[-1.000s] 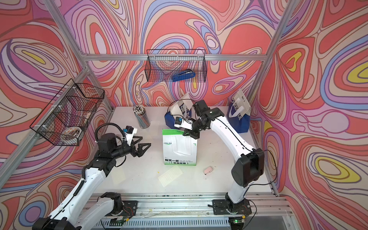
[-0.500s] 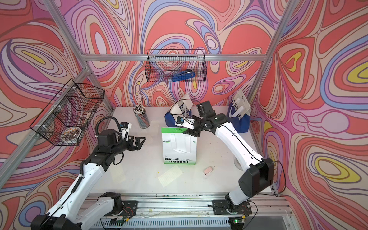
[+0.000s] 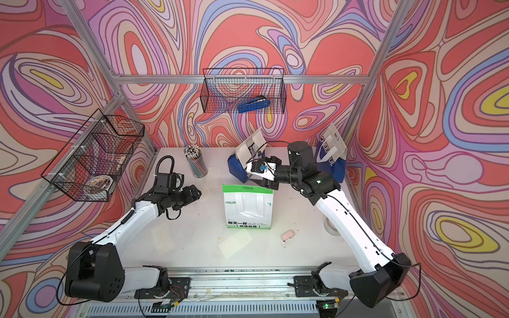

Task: Staple the receipts to the bags
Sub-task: Pick up the receipt from the center of the board.

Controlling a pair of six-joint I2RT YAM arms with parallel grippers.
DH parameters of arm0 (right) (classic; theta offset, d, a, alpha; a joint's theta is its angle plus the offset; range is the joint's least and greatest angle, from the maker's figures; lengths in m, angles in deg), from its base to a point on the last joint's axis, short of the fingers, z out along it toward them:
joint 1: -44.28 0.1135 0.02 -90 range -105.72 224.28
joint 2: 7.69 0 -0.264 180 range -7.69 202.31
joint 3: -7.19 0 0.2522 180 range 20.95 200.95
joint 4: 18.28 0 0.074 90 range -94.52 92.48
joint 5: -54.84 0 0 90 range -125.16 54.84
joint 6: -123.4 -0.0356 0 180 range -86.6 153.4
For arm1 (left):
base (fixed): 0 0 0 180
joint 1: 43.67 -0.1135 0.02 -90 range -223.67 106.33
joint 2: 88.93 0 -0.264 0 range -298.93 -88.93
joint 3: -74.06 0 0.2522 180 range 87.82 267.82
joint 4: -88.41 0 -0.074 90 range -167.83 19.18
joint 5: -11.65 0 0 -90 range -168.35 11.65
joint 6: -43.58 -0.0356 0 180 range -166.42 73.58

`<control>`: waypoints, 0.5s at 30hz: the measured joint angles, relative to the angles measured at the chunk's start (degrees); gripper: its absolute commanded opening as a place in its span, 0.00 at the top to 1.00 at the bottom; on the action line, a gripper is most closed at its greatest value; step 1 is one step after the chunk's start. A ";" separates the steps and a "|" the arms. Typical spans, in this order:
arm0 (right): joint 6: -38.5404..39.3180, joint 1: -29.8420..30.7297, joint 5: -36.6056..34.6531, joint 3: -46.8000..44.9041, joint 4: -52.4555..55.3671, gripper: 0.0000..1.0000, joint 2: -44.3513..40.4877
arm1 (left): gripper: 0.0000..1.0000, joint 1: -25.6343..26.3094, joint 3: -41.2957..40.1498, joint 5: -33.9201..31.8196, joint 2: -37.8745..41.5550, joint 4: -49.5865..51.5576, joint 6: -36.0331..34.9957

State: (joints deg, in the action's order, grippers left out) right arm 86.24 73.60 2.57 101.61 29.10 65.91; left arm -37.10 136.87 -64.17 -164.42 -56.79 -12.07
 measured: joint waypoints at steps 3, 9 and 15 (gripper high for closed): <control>1.70 8.68 -0.26 -3.39 1.62 0.43 0.13 | 0.17 0.13 -0.76 0.15 0.57 0.94 1.36; 2.40 23.98 -2.54 -5.38 7.21 0.44 6.71 | 0.15 0.13 -0.81 -0.98 0.55 3.67 1.25; -1.31 29.59 -6.40 -9.92 7.06 0.35 13.97 | 0.13 -0.63 -0.68 -4.57 0.68 6.03 1.03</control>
State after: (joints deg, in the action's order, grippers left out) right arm 84.92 103.19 -3.83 91.69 36.16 79.88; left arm -37.74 136.20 -68.74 -163.74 -50.76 -11.04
